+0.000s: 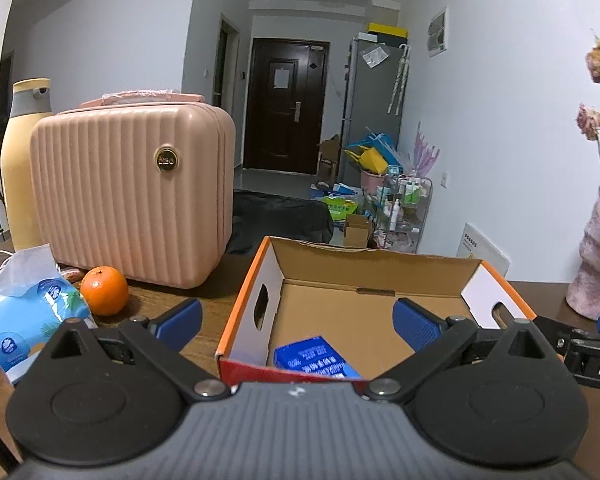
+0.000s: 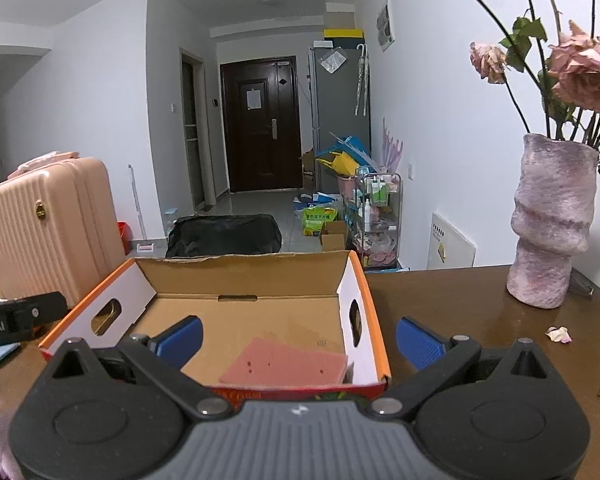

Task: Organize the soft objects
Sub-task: 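Withdraw both grippers from the box back toward the soft items, then move the right gripper down onto the purple drawstring bag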

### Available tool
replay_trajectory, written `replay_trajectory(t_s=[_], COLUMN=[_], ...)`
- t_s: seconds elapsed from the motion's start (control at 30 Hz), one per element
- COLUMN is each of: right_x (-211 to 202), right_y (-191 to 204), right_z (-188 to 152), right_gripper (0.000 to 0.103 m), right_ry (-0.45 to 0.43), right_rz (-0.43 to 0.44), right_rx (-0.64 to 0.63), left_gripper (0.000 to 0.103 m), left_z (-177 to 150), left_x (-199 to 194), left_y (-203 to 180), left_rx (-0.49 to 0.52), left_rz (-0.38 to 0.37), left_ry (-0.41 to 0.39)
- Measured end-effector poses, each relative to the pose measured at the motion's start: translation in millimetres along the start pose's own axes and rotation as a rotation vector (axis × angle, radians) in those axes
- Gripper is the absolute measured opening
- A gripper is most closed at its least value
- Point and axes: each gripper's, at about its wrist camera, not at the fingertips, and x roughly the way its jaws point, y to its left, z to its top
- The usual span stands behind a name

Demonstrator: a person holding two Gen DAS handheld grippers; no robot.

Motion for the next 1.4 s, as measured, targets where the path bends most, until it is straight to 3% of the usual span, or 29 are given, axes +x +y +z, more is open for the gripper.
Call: replay_trajectory(t_s=[0.87, 1.4], right_x=[-93.9, -151.5], right_y=[-4.7, -9.7], right_z=[-61.3, -101.2], right_gripper=[0.103, 0.103], right_ry=[-0.025, -0.014], right_rz=[0.006, 0.041], right_rx=[-0.115, -0.152], left_gripper=[0.103, 0.103], left_z=[-46.8, -83.9], left_x=[-88.8, -145.9], left_y=[12.9, 12.3], left_rx=[0.054, 0.086], left_rz=[-0.035, -0.085], left_ry=[-0.028, 0.007])
